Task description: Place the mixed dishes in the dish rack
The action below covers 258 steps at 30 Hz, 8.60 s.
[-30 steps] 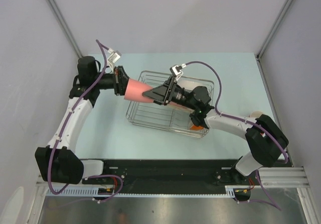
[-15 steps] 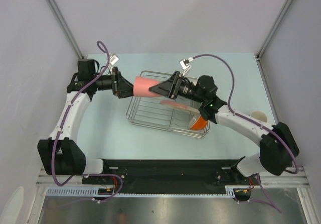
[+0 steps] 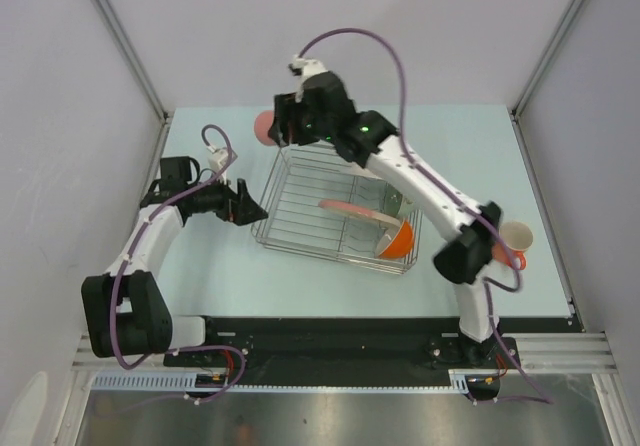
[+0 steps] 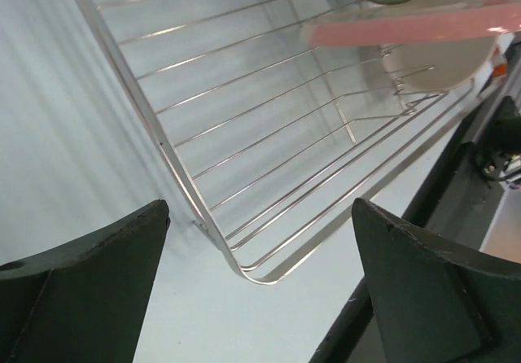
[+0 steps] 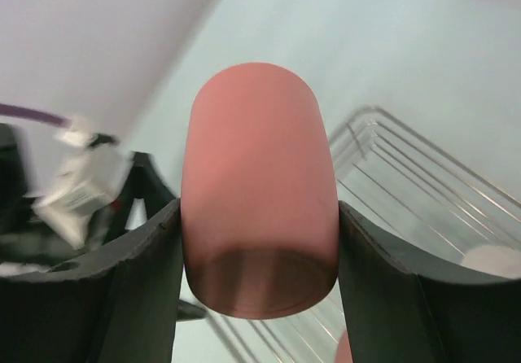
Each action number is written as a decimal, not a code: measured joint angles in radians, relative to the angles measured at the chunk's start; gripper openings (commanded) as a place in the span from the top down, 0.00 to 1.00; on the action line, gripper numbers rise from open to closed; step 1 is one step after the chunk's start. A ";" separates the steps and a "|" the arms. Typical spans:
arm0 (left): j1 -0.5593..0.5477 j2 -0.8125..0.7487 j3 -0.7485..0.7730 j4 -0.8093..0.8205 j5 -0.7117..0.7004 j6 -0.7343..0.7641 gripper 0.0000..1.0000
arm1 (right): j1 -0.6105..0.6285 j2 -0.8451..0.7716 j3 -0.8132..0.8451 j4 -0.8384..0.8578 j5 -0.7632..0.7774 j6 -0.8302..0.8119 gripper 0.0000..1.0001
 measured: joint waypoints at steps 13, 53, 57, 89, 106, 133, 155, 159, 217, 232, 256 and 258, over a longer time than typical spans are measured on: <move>-0.008 0.017 -0.079 0.069 -0.047 0.050 0.00 | 0.060 0.428 0.347 -0.509 0.254 -0.180 1.00; -0.066 0.004 -0.079 0.072 -0.040 0.051 0.01 | 0.089 0.529 0.287 -0.364 0.289 -0.338 0.00; -0.066 0.004 -0.079 0.072 -0.038 0.052 0.00 | 0.089 0.529 0.281 -0.353 0.301 -0.339 0.00; -0.066 0.004 -0.079 0.042 -0.038 0.078 0.00 | 0.063 0.467 0.249 -0.304 0.340 -0.391 0.00; -0.066 0.004 -0.076 0.004 -0.039 0.111 0.00 | -0.488 -0.560 -0.569 -0.107 0.344 0.108 0.00; -0.066 -0.007 -0.041 -0.026 -0.043 0.137 0.00 | -0.782 -0.669 -0.960 -0.475 0.458 0.554 0.03; -0.066 -0.019 -0.106 0.006 -0.043 0.145 0.00 | -0.868 -0.387 -0.960 -0.439 0.478 0.566 0.26; -0.066 -0.019 -0.128 0.010 -0.044 0.145 0.01 | -0.892 -0.336 -0.960 -0.398 0.469 0.544 0.35; -0.043 -0.175 0.128 -0.182 -0.040 0.099 0.00 | -0.456 -0.363 -0.971 1.109 -0.796 1.109 1.00; -0.038 -0.159 0.233 0.257 0.145 -0.447 0.00 | -0.282 -0.237 -0.971 1.410 -0.772 1.312 1.00; -0.044 -0.145 0.126 0.559 0.240 -0.717 0.00 | -0.220 -0.119 -0.902 1.484 -0.727 1.391 1.00; -0.046 -0.140 0.139 0.511 0.238 -0.666 0.00 | -0.224 -0.119 -0.901 1.481 -0.734 1.389 1.00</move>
